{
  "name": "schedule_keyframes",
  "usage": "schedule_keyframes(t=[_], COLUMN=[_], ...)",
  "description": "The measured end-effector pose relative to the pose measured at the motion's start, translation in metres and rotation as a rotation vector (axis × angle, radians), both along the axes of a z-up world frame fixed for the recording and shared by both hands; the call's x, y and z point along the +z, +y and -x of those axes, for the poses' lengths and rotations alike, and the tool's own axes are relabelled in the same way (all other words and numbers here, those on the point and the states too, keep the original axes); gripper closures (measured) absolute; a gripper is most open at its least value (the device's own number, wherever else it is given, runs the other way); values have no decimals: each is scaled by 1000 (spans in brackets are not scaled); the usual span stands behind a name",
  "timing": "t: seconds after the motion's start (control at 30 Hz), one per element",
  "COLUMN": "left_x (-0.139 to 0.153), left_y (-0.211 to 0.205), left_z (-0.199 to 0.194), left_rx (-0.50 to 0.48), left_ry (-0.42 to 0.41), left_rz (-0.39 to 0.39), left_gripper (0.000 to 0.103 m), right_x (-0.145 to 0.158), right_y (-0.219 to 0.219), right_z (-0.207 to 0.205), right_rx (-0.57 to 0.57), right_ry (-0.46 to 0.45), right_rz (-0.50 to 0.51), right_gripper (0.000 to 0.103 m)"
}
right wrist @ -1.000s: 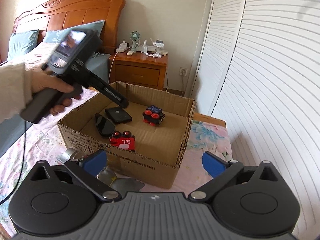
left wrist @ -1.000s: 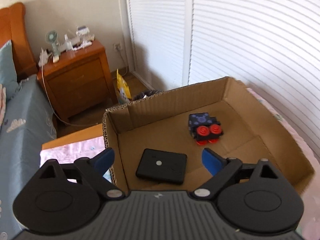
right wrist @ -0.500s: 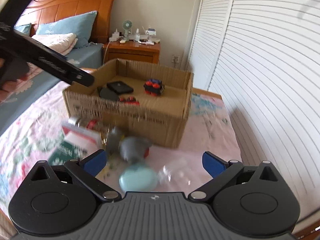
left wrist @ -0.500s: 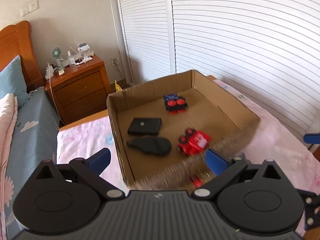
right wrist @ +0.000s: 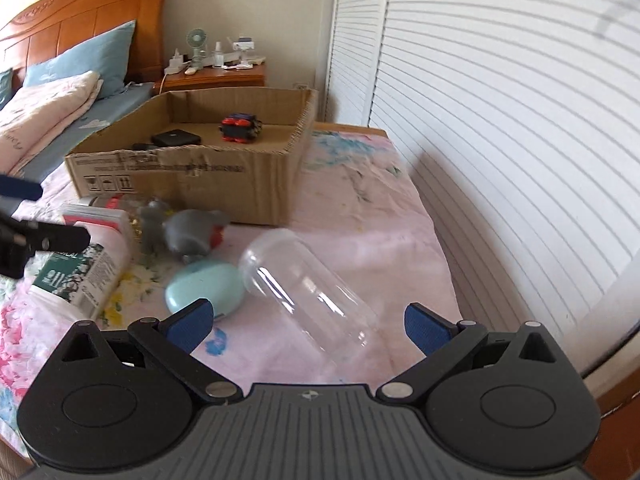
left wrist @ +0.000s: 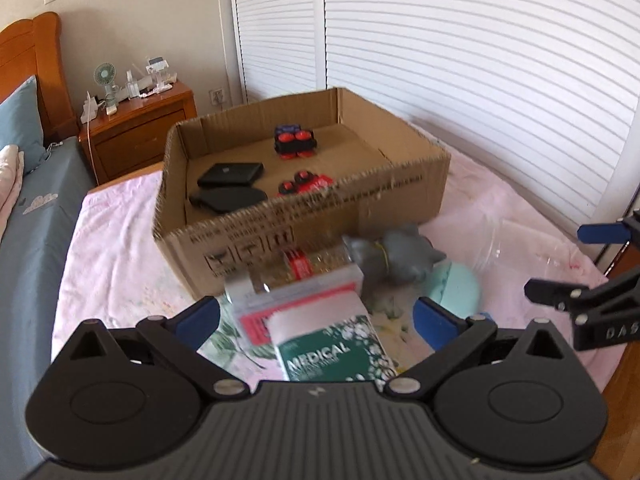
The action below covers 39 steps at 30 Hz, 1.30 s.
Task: Organize rigid objects
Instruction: 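Move both tools back toward the MEDICAL cotton swab tub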
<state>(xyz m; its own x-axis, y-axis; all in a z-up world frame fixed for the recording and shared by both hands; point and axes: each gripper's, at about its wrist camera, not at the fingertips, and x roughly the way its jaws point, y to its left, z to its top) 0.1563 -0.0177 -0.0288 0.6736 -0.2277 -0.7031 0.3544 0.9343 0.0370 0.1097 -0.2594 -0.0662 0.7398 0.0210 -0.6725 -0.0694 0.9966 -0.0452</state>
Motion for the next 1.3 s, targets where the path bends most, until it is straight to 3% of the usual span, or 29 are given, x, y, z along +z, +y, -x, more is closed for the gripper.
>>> schedule_keyframes(t=[0.2, 0.43, 0.73, 1.07, 1.3], left_x=[-18, -31, -33, -31, -33], left_y=[-4, 4, 35, 66, 82], left_z=[2, 11, 27, 35, 38], left_rx=[24, 35, 99, 142, 185], left_ry=[59, 78, 113, 120, 131], left_rz=[19, -45, 23, 34, 62], left_gripper=[1, 1, 1, 1, 1], right_x=[-6, 0, 7, 19, 7], right_y=[-7, -6, 16, 39, 58], right_z=[2, 0, 2, 5, 3], right_rx=[4, 26, 114, 202, 320], right_ry=[15, 5, -2, -16, 50], right_rz=[-24, -46, -54, -51, -85], right_gripper=[0, 0, 0, 0, 0])
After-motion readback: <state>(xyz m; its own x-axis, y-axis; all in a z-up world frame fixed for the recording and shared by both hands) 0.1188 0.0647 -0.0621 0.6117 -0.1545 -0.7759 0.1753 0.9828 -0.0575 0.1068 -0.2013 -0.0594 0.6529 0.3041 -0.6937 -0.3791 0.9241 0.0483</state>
